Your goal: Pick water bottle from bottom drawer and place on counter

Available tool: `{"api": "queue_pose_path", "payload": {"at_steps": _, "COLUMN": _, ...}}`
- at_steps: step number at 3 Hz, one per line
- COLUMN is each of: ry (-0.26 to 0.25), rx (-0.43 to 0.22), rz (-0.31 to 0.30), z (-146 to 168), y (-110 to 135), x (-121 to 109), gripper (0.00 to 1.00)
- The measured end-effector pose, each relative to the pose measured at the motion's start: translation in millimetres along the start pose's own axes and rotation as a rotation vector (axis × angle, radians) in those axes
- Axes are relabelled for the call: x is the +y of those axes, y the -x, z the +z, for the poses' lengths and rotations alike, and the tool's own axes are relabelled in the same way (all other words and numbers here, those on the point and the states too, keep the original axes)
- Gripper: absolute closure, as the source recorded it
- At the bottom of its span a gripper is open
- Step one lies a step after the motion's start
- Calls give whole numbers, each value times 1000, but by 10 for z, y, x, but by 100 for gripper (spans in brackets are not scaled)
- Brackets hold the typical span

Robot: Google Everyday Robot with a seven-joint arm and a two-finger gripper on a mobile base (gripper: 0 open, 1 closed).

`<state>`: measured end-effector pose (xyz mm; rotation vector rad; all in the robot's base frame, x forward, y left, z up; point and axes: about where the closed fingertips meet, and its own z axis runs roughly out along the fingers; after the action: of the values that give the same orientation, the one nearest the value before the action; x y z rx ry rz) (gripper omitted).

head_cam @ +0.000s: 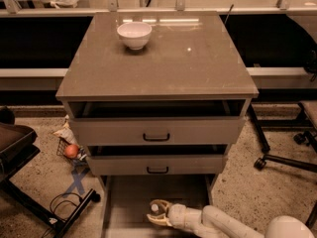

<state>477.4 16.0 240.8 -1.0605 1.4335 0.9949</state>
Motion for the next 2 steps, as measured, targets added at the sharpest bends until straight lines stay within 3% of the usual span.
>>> {"api": "queue_pose_path", "payload": {"at_steps": 2, "ry": 0, "rx": 0, "rz": 0, "z": 1, "y": 2, "x": 1, "gripper": 100}}
